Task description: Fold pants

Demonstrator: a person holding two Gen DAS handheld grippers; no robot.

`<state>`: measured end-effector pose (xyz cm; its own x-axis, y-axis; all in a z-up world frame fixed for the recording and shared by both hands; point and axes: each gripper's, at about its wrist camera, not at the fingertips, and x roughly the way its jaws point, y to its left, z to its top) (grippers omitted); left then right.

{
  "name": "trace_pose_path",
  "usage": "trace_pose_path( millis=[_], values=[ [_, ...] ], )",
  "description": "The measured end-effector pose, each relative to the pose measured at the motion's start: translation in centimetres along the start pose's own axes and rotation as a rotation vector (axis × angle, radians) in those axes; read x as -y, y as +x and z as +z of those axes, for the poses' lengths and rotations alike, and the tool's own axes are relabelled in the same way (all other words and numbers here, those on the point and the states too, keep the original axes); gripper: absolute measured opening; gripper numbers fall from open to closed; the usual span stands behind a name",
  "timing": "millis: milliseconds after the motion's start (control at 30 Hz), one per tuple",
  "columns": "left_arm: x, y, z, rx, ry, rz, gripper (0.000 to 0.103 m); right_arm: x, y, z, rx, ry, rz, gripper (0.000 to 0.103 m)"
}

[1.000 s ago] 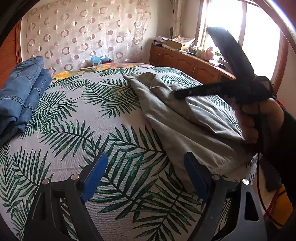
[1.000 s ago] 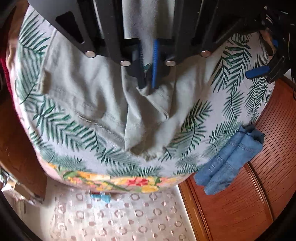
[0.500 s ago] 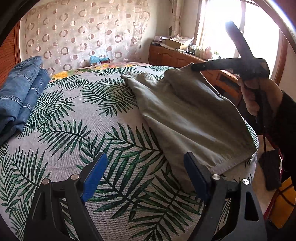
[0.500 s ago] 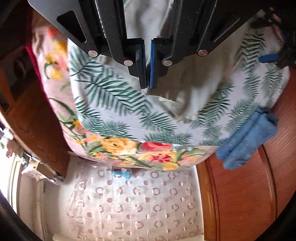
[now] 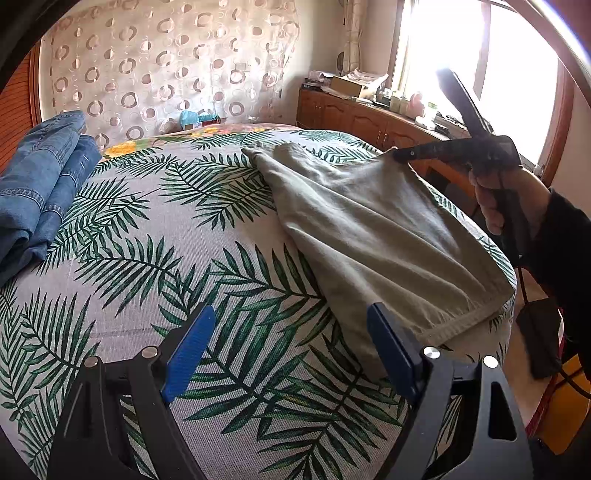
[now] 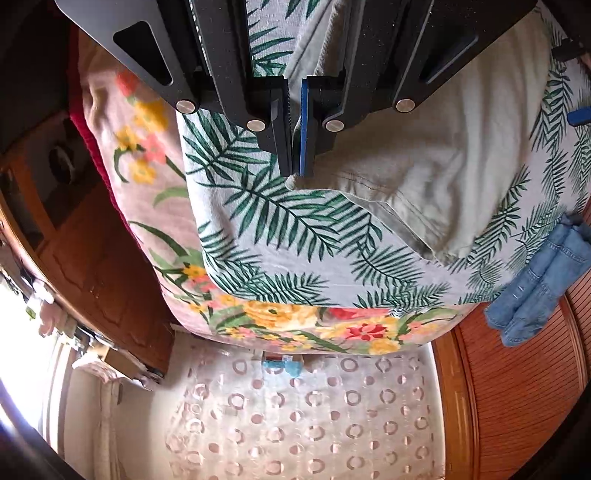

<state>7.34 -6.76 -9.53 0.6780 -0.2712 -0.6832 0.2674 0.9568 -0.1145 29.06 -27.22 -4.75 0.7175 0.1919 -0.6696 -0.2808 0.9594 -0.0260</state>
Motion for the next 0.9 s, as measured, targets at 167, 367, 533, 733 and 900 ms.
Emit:
trace_pose_path(
  millis=[167, 367, 533, 733, 900],
  values=[
    [0.0, 0.0, 0.0, 0.0, -0.001, 0.001, 0.085, 1.1, 0.3, -0.3, -0.004, 0.044, 0.003, 0.004],
    [-0.1, 0.1, -0.1, -0.003, -0.001, 0.001, 0.085, 1.6, -0.1, -0.9, -0.005, 0.064, -0.002, 0.011],
    [0.0, 0.2, -0.2, -0.009, 0.001, 0.003, 0.085, 1.2, -0.8, -1.6, 0.0, 0.073, 0.025, 0.017],
    [-0.1, 0.3, -0.2, -0.014, 0.0, 0.002, 0.085, -0.3, -3.2, -3.6, 0.022, 0.069, 0.073, 0.017],
    [0.0, 0.5, -0.3, -0.024, 0.004, 0.003, 0.085, -1.1, -4.2, -5.1, 0.022, 0.028, 0.075, 0.017]
  ],
)
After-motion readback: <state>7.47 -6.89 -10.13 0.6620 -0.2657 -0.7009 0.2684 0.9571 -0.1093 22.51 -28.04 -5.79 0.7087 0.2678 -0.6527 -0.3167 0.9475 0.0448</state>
